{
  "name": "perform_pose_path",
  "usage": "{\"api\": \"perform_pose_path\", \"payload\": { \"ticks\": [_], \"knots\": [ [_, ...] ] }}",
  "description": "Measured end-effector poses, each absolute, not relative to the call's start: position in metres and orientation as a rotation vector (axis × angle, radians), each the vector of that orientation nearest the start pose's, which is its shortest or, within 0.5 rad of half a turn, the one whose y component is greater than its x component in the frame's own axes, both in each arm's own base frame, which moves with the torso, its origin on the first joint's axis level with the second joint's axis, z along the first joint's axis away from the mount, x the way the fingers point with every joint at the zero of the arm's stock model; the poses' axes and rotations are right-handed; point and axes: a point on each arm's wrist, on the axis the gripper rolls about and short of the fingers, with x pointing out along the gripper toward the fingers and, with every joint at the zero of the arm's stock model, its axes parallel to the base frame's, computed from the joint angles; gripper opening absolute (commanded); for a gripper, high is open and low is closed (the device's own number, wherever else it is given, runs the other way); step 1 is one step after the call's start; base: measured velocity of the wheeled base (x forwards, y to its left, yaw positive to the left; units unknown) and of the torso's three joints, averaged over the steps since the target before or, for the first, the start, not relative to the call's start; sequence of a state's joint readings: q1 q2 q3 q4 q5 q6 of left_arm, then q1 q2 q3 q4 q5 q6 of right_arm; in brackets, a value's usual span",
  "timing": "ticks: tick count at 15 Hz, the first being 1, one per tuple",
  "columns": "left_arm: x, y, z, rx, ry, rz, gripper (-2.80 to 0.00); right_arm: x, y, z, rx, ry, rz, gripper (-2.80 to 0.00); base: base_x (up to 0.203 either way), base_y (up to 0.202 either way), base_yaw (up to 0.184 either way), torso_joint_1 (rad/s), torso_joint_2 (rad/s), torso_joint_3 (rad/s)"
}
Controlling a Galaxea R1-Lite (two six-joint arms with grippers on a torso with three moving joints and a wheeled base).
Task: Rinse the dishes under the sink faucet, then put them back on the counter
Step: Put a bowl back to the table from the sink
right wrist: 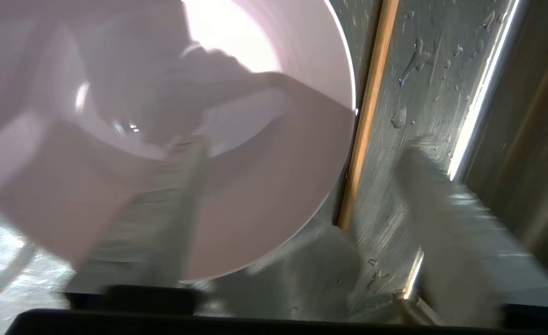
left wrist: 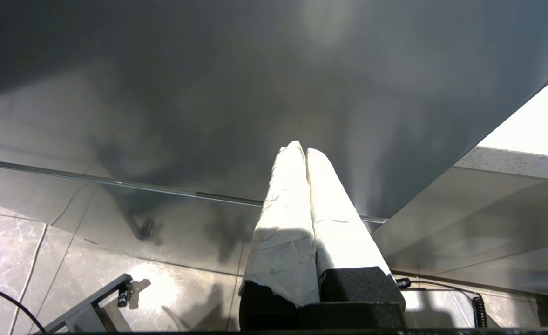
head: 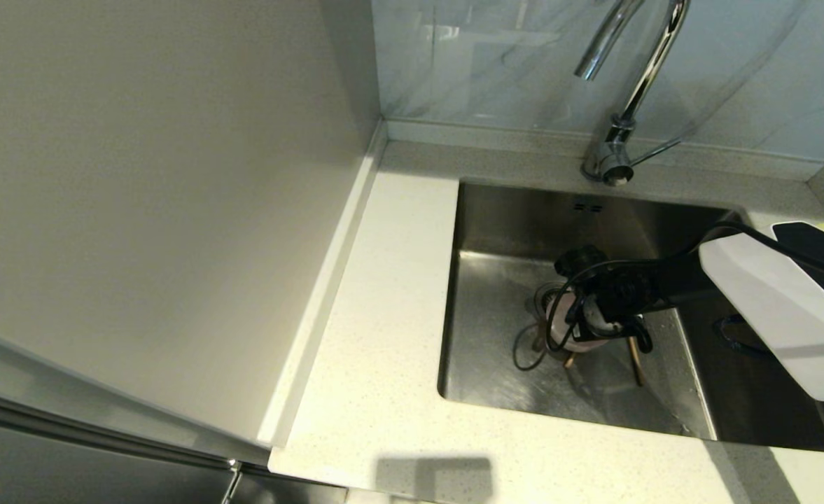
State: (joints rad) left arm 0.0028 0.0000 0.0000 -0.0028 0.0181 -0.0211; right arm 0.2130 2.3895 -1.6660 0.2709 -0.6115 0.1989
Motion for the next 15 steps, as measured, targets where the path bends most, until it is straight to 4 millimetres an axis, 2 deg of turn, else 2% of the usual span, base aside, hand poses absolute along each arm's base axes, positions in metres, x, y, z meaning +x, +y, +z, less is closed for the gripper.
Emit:
{"api": "perform_pose_path", "payload": {
  "ticks": [6, 10, 12, 15],
  "knots": [
    [-0.023, 0.000, 0.076, -0.021, -0.003, 0.020, -2.80, 0.446, 0.081, 0.064, -0.217, 0.872, -0.455, -2.80, 0.000, 0.000, 0.000, 0.000, 0.00, 0.000],
    [-0.023, 0.000, 0.076, -0.021, -0.003, 0.021, -2.80, 0.440, 0.073, 0.064, -0.206, 0.895, -0.455, -2.80, 0.000, 0.000, 0.000, 0.000, 0.00, 0.000],
    [-0.023, 0.000, 0.076, -0.021, -0.003, 0.021, -2.80, 0.437, 0.071, 0.068, -0.202, 0.895, -0.459, -2.80, 0.000, 0.000, 0.000, 0.000, 0.00, 0.000],
    [-0.023, 0.000, 0.076, -0.021, -0.003, 0.020, -2.80, 0.427, 0.068, 0.085, -0.196, 0.879, -0.460, -2.80, 0.000, 0.000, 0.000, 0.000, 0.00, 0.000]
  ]
}}
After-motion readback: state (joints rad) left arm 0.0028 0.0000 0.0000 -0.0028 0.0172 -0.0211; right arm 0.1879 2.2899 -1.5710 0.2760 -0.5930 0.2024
